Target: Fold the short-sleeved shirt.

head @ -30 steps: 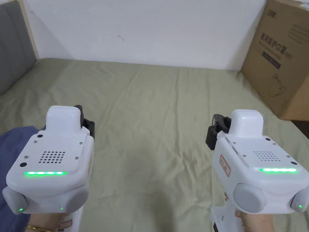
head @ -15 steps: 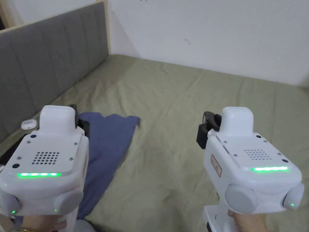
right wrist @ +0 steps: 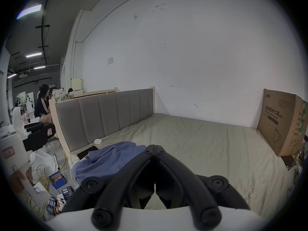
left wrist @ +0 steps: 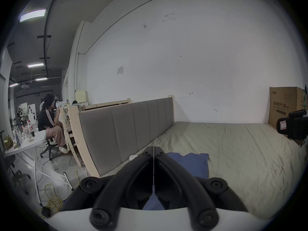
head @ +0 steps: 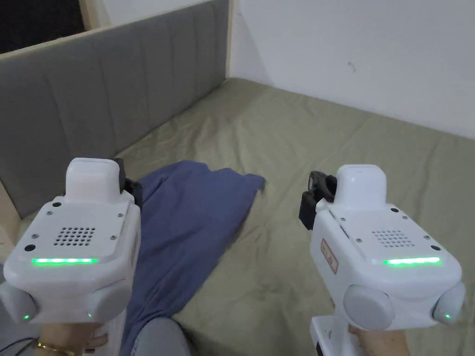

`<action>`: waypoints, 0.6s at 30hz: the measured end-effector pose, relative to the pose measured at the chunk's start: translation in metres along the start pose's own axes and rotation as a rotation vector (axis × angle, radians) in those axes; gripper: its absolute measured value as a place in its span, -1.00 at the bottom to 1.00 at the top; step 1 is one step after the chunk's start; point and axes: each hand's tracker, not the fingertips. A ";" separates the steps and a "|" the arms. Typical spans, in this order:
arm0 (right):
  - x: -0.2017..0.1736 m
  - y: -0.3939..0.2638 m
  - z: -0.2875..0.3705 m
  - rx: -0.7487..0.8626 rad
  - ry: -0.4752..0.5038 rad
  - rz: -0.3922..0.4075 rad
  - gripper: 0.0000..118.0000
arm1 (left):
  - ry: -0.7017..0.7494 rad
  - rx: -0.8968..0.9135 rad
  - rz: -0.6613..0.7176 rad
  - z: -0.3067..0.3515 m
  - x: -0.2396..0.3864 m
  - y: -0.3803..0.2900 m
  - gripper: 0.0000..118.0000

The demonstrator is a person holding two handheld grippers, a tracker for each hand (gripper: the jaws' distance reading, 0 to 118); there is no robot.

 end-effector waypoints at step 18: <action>0.035 -0.004 -0.034 -0.048 -0.050 -0.008 -1.00 | -0.303 -0.492 -0.072 -0.225 0.043 0.009 0.93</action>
